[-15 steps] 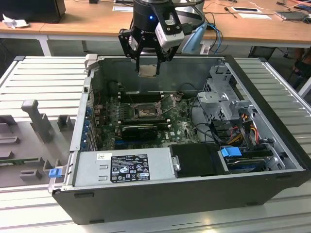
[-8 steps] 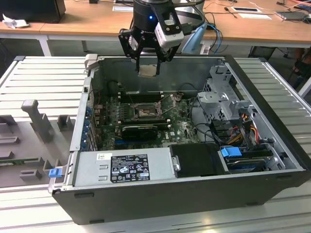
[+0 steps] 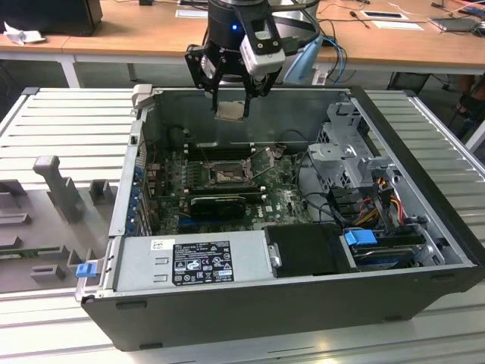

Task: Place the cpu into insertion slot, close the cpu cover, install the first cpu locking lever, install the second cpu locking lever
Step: 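Place the cpu into insertion slot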

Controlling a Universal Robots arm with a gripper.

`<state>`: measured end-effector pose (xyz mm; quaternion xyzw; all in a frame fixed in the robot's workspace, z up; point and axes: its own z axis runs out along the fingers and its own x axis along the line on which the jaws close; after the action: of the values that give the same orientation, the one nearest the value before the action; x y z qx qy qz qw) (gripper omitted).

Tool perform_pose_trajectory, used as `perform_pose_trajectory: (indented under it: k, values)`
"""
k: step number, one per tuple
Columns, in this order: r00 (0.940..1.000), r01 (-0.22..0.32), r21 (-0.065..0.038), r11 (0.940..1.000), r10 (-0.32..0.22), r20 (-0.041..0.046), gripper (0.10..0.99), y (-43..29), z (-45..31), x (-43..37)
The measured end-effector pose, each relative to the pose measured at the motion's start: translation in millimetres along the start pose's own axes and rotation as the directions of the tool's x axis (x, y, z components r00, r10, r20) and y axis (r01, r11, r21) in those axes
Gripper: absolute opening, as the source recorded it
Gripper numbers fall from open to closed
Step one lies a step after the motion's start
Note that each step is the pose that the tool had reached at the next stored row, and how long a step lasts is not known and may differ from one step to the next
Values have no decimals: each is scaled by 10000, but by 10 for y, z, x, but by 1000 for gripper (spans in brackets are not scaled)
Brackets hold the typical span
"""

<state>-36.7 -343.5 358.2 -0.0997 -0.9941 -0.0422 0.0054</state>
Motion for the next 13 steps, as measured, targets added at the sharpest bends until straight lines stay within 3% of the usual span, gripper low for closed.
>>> perform_pose_trajectory:
  k: [13]
  values:
    - [9985, -541, -13, 9985, 541, 45, 541, 0, 2, 0]
